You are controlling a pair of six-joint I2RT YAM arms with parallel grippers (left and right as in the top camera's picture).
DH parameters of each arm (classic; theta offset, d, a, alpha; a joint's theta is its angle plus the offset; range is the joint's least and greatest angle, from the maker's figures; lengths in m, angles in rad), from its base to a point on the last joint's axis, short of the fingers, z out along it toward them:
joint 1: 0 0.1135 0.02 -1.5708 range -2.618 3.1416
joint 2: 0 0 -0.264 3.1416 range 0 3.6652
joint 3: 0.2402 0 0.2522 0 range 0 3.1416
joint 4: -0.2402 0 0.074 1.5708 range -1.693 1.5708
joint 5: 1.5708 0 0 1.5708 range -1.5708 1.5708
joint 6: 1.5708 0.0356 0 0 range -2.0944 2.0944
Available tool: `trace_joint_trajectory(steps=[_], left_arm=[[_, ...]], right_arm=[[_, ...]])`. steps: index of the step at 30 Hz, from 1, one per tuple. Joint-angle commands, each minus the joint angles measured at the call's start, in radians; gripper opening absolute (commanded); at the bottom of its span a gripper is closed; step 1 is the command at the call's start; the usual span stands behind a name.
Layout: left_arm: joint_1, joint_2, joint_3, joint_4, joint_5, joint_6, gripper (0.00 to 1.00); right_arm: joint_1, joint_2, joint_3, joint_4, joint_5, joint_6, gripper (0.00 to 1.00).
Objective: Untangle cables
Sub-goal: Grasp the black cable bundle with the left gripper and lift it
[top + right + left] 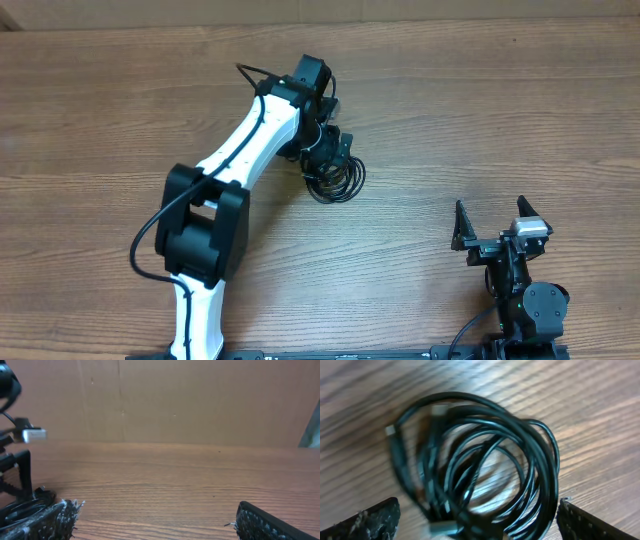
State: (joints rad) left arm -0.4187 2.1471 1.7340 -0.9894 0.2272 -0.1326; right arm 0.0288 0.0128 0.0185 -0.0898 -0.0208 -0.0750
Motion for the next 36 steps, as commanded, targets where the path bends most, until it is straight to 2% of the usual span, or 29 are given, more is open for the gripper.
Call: trace_joint_trajectory(steps=[1, 3, 6, 8, 10, 12, 16, 20, 24, 31, 36], left_arm=[[-0.015, 0.018, -0.004, 0.011, 0.077, 0.140, 1.00], [-0.022, 0.018, -0.003, 0.011, 0.077, 0.158, 0.86], [-0.027, 0.018, -0.003, 0.007, 0.074, 0.167, 0.56], [-0.027, 0.018, -0.003, 0.001, 0.077, 0.167, 0.57], [-0.029, 0.019, -0.004, -0.007, 0.077, 0.167, 0.45], [-0.036, 0.024, -0.004, -0.015, 0.076, 0.168, 0.37], [-0.049, 0.024, -0.005, -0.021, 0.077, 0.167, 0.31], [-0.053, 0.024, -0.004, -0.035, 0.078, 0.159, 0.04], [-0.049, 0.011, 0.040, -0.089, 0.116, 0.144, 0.04], [-0.034, -0.043, 0.330, -0.259, 0.272, 0.087, 0.04], [-0.034, -0.091, 0.503, -0.288, 0.299, -0.050, 0.04]], right_arm=[[0.006, -0.010, -0.010, 0.006, 0.005, -0.002, 1.00], [0.006, -0.010, -0.010, 0.006, 0.005, -0.002, 1.00], [0.006, -0.010, -0.010, 0.006, 0.005, -0.002, 1.00], [0.006, -0.010, -0.010, 0.006, 0.005, -0.002, 1.00], [0.006, -0.010, -0.010, 0.006, 0.005, -0.002, 1.00], [0.006, -0.010, -0.010, 0.006, 0.005, -0.002, 1.00], [0.006, -0.010, -0.010, 0.006, 0.005, -0.002, 1.00], [0.006, -0.010, -0.010, 0.006, 0.005, -0.002, 1.00], [0.006, -0.010, -0.010, 0.006, 0.005, -0.002, 1.00], [0.006, -0.010, -0.010, 0.006, 0.005, -0.002, 1.00], [0.005, -0.010, -0.010, 0.006, 0.032, -0.018, 1.00]])
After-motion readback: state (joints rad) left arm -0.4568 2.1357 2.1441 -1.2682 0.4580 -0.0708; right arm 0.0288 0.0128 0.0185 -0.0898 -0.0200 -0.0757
